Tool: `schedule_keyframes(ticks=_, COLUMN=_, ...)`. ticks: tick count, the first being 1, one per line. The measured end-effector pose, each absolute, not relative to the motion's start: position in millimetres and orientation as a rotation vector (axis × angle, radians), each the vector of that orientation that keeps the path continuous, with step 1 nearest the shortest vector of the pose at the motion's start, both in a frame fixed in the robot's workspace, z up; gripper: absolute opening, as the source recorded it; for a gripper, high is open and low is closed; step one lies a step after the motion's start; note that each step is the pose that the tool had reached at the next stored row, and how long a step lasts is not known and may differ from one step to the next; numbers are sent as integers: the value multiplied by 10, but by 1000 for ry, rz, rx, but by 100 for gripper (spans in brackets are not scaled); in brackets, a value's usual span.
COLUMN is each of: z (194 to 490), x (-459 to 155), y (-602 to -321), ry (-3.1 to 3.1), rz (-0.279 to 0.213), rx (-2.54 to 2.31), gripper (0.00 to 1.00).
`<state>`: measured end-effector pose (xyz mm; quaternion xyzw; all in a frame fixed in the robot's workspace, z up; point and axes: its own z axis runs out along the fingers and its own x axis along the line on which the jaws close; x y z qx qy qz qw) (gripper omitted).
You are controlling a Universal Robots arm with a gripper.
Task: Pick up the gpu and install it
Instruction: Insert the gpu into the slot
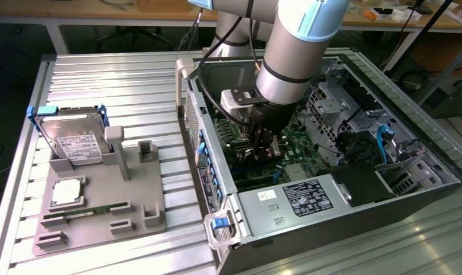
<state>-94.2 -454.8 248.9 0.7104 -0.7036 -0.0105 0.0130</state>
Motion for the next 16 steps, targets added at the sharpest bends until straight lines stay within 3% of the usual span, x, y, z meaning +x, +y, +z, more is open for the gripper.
schedule_keyframes(ticks=16, z=2489, x=-941, y=-4548, ry=-2195, rz=-33, rx=2211, gripper=27)
